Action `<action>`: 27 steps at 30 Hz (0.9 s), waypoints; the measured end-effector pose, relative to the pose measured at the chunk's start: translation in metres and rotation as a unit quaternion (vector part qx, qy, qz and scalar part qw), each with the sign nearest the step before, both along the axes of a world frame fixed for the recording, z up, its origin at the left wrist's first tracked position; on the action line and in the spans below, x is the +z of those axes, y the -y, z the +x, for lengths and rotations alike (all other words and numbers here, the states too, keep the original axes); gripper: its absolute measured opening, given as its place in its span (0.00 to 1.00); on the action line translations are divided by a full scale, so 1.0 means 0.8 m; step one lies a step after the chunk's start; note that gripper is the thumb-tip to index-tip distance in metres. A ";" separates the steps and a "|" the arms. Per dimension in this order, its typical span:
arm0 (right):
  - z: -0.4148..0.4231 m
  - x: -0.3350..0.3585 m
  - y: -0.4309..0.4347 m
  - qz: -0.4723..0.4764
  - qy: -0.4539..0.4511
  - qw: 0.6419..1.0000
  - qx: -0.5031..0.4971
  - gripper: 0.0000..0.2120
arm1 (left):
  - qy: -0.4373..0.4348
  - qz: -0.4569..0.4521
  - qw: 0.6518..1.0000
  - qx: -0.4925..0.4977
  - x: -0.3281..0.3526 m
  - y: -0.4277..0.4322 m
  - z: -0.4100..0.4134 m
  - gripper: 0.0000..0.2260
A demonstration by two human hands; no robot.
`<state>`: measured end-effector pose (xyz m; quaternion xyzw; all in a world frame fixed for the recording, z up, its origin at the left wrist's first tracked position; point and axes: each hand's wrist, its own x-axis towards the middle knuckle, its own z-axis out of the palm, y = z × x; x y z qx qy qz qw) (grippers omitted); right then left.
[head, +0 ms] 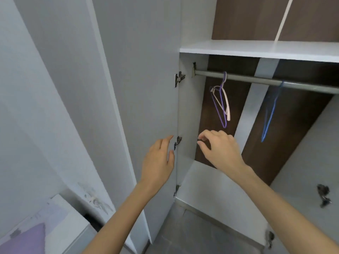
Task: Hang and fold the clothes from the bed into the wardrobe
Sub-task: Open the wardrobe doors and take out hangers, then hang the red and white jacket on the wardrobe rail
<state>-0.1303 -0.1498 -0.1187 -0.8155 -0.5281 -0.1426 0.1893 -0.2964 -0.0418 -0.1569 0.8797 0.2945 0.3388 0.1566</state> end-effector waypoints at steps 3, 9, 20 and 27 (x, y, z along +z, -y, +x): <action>0.019 -0.030 0.040 -0.013 -0.024 0.998 -0.057 0.10 | -0.051 0.002 0.998 -0.040 -0.009 0.008 0.036 0.19; 0.035 -0.081 0.130 -0.039 -0.059 0.982 -0.176 0.10 | -0.144 0.000 0.980 -0.137 -0.037 0.043 0.106 0.20; -0.083 -0.139 0.292 -0.056 -0.160 0.905 -0.390 0.13 | -0.205 0.024 0.901 -0.382 -0.076 0.160 0.111 0.20; -0.230 -0.162 0.391 -0.033 -0.199 0.812 -0.548 0.13 | -0.233 0.039 0.808 -0.539 -0.086 0.265 0.051 0.21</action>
